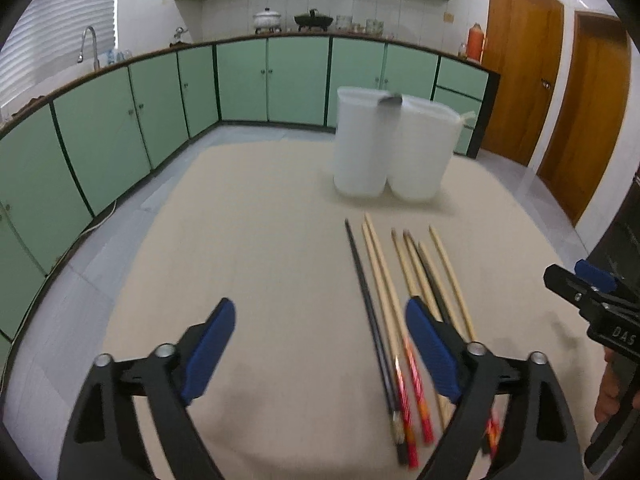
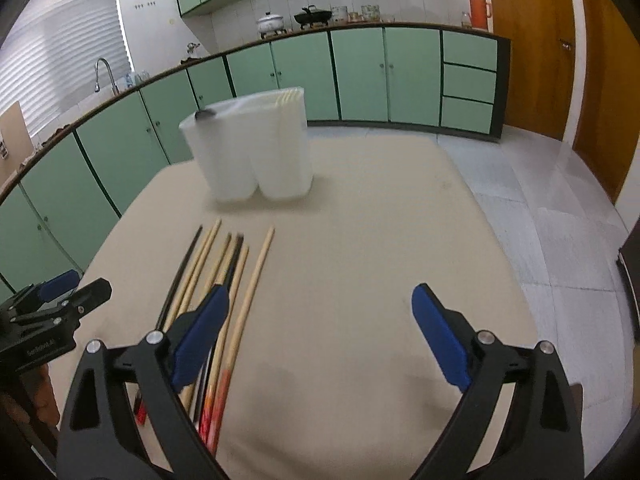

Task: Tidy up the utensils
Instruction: 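Move both open tools back over the chopsticks on the mat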

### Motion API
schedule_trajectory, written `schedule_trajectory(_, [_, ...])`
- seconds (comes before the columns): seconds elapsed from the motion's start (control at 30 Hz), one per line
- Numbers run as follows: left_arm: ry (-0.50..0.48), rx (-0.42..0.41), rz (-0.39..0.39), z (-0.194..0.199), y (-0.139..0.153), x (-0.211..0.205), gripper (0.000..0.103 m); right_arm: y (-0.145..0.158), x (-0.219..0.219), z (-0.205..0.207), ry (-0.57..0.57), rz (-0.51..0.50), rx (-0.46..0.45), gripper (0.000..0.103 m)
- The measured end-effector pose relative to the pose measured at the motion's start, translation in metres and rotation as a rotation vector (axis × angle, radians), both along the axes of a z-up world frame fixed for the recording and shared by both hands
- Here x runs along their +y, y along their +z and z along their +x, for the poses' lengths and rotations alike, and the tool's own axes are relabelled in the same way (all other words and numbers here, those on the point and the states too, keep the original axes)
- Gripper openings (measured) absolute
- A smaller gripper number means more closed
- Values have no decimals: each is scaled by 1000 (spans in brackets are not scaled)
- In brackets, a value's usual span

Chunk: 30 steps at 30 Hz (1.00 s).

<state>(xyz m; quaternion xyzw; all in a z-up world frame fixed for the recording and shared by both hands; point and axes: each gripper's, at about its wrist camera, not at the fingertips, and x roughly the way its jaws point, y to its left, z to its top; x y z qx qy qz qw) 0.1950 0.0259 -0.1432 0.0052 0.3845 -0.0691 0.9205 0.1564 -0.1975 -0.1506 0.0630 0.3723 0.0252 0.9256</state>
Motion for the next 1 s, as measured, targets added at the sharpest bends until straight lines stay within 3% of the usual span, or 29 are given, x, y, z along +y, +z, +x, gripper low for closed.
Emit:
schedule_trajectory(0.6, [-20, 120, 76, -64, -40, 9, 96, -35, 41, -62, 133, -86, 199, 95])
schedule_trajectory(1.0, [-53, 147, 65, -69, -49, 1, 96, -39, 38, -69, 110, -103, 217, 95])
